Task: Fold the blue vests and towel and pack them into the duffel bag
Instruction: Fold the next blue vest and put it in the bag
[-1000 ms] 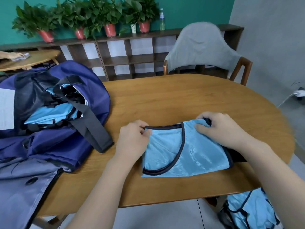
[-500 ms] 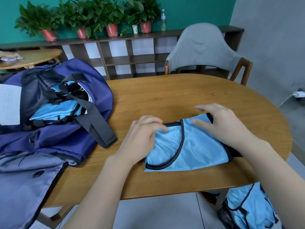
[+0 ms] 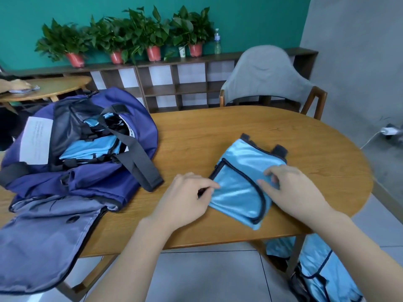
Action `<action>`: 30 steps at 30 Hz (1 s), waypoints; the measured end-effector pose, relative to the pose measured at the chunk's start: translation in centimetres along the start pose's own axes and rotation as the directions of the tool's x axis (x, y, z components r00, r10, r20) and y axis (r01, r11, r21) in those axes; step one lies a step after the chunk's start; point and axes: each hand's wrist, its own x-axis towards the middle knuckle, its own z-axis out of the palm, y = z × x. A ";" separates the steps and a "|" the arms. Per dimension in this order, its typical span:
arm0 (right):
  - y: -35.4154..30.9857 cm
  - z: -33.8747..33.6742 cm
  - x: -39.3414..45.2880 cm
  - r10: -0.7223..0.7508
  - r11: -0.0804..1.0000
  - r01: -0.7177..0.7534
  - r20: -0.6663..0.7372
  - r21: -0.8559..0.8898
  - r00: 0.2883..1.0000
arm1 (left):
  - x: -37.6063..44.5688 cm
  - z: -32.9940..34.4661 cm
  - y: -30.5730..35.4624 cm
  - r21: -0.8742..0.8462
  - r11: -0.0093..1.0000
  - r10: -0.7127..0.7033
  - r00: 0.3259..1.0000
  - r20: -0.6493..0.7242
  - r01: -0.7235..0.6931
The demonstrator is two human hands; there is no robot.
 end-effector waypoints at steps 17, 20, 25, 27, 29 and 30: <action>-0.5 0.9 -2.9 -0.472 0.837 0.468 -0.058 0.283 0.880 | -1.7 1.3 1.1 -0.055 0.998 0.007 0.996 0.087 -0.002; -0.9 0.6 -2.9 -0.407 0.828 0.402 -0.073 0.392 0.910 | -1.4 1.4 1.1 -0.027 0.999 0.023 0.998 0.059 -0.021; -0.6 -0.4 -3.2 -0.317 0.849 0.299 -0.034 0.436 0.948 | -0.3 1.9 1.8 -0.102 0.994 0.024 0.994 -0.103 -0.034; 0.0 -0.6 -3.4 -0.310 0.902 0.285 0.026 0.324 0.951 | 0.1 1.7 2.4 -0.160 0.987 -0.049 0.992 -0.119 0.030; 0.5 -0.8 -3.4 -0.272 0.919 0.262 -0.006 0.293 0.962 | 0.4 1.6 2.9 -0.182 0.983 -0.064 0.991 -0.116 0.042; 0.6 -1.1 -3.5 -0.243 0.915 0.247 -0.052 0.318 0.969 | 0.5 1.5 3.2 -0.190 0.981 -0.054 0.990 -0.132 0.028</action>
